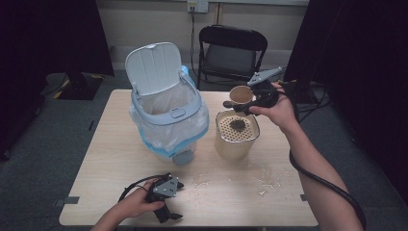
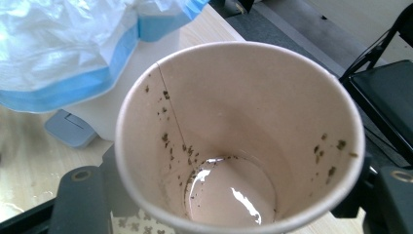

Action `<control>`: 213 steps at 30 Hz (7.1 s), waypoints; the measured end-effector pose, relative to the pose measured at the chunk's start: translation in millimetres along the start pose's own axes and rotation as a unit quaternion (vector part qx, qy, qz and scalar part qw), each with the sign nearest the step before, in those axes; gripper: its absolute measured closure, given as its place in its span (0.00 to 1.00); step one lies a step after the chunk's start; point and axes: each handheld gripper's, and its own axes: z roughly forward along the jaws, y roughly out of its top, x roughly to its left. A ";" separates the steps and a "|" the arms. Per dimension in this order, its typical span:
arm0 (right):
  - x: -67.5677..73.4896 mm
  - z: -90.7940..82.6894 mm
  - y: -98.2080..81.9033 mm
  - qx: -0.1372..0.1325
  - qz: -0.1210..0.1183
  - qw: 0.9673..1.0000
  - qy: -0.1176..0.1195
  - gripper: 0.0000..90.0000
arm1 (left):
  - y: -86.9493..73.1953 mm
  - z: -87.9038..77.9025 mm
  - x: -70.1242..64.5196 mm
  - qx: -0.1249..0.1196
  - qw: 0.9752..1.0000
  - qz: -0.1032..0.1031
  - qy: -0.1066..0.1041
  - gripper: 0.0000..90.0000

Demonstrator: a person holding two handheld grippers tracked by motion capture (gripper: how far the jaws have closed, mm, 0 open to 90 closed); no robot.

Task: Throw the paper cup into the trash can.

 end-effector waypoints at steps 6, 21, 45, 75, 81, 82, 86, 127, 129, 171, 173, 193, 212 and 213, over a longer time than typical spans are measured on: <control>0.2 -2.3 5.5 0.001 0.001 1.000 0.009 0.30 | 0.0 0.0 0.0 0.000 1.000 0.000 0.000 0.00; 7.2 -9.6 35.7 -0.016 -0.002 1.000 0.023 0.30 | 0.1 -0.3 -0.2 0.001 1.000 -0.001 -0.001 0.00; 18.7 -9.0 85.3 -0.027 -0.015 0.999 0.040 0.29 | 0.0 0.0 -0.5 0.000 1.000 -0.003 -0.002 0.00; 41.5 7.1 136.9 -0.036 -0.041 0.996 0.069 0.29 | 0.0 -0.1 -0.3 0.001 1.000 -0.001 -0.001 0.00; 46.5 11.2 146.0 -0.038 -0.043 0.996 0.070 0.29 | 0.0 -0.1 -0.3 0.001 1.000 -0.001 -0.002 0.00; 48.5 13.2 148.0 -0.038 -0.044 0.996 0.072 0.29 | 0.0 -0.1 -0.3 0.001 1.000 -0.001 -0.001 0.00; 53.8 20.2 153.5 -0.038 -0.050 0.995 0.079 0.29 | 0.0 0.0 -0.3 0.001 1.000 -0.001 -0.002 0.00; 83.3 81.8 170.2 -0.042 -0.042 0.989 0.135 0.19 | -0.1 0.0 -0.2 0.000 1.000 -0.001 -0.002 0.00; 83.5 81.2 169.4 -0.043 -0.034 0.990 0.130 0.17 | -0.1 0.0 -0.1 0.000 1.000 0.000 -0.002 0.00; 70.4 -5.5 50.2 -0.031 -0.007 0.991 0.132 0.16 | 0.1 -0.1 -0.2 0.000 1.000 0.000 0.000 0.00; 71.6 -6.2 45.1 -0.030 -0.009 0.991 0.131 0.16 | 0.1 -0.1 -0.2 0.000 1.000 0.000 0.000 0.00; 88.1 -8.2 -16.4 -0.026 0.000 0.991 0.132 0.16 | 0.0 0.0 -0.1 0.000 1.000 0.000 0.000 0.00; 99.1 -8.0 -59.1 -0.005 -0.007 0.991 0.130 0.16 | -0.1 0.2 -0.7 0.000 1.000 -0.005 -0.001 0.00; 99.7 -7.6 -61.1 -0.005 -0.007 0.991 0.130 0.16 | -0.1 0.0 -0.5 0.001 1.000 -0.003 -0.001 0.00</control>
